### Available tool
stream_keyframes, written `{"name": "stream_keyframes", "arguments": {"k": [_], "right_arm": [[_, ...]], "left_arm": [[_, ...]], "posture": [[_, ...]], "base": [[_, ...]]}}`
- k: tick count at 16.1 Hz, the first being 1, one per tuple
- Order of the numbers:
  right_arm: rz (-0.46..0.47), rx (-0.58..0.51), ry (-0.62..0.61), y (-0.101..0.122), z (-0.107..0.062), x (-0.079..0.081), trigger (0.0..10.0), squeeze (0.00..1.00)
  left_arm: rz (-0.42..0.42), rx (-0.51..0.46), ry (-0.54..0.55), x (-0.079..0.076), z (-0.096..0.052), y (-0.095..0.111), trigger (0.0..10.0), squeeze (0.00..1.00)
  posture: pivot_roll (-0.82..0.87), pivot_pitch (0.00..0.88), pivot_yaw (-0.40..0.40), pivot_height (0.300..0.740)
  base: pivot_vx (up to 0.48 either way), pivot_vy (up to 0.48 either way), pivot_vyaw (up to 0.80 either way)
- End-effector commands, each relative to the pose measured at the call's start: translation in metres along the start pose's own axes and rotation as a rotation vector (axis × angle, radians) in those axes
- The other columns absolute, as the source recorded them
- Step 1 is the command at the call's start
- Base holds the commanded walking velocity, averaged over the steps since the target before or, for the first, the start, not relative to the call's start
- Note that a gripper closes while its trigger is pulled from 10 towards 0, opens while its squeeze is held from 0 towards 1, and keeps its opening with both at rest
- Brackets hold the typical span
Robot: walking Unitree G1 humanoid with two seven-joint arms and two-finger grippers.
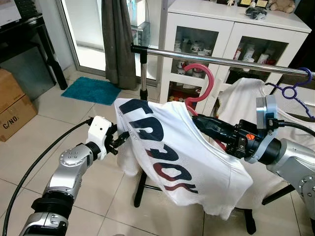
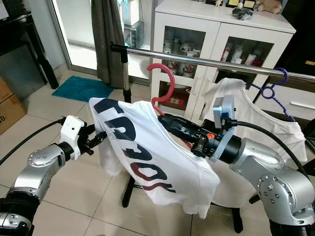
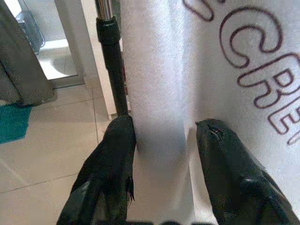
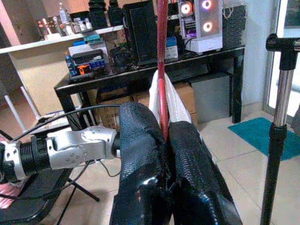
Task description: Hang hanger
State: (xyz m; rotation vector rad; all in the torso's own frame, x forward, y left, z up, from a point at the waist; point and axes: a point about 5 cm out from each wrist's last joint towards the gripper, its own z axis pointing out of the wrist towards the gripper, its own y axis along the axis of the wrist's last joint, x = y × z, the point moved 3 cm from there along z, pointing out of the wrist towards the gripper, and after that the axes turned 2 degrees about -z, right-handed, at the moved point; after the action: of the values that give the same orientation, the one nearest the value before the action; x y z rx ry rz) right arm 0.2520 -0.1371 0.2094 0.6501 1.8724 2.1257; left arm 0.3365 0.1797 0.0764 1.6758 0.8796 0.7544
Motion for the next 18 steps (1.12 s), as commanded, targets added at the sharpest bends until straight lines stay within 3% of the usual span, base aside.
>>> {"name": "stream_keyframes", "arguments": {"k": [1, 13, 16, 18], "right_arm": [[-0.008, -0.013, 0.001, 0.004, -0.002, 0.001, 10.0, 0.00], [-0.001, -0.014, -0.026, 0.002, -0.002, -0.002, 10.0, 0.00], [-0.033, -0.059, -0.159, 0.008, -0.003, -0.019, 10.0, 0.00], [-0.047, -0.092, -0.233, 0.012, -0.004, -0.029, 10.0, 0.00]], "left_arm": [[-0.002, -0.011, -0.005, 0.000, 0.002, 0.003, 0.0, 0.00], [-0.016, -0.019, 0.012, 0.002, 0.000, 0.001, 0.0, 0.00], [-0.056, -0.022, 0.094, 0.011, -0.009, -0.005, 0.0, 0.00], [-0.080, -0.005, 0.103, 0.006, -0.014, -0.015, 0.0, 0.00]], "posture": [[-0.08, 0.000, -0.013, 0.740], [-0.07, 0.000, -0.013, 0.740], [-0.07, 0.000, -0.013, 0.740], [-0.07, 0.000, -0.007, 0.740]], "base": [[0.000, 0.000, 0.00], [0.000, 0.000, 0.00], [0.000, 0.000, 0.00], [0.000, 0.000, 0.00]]}}
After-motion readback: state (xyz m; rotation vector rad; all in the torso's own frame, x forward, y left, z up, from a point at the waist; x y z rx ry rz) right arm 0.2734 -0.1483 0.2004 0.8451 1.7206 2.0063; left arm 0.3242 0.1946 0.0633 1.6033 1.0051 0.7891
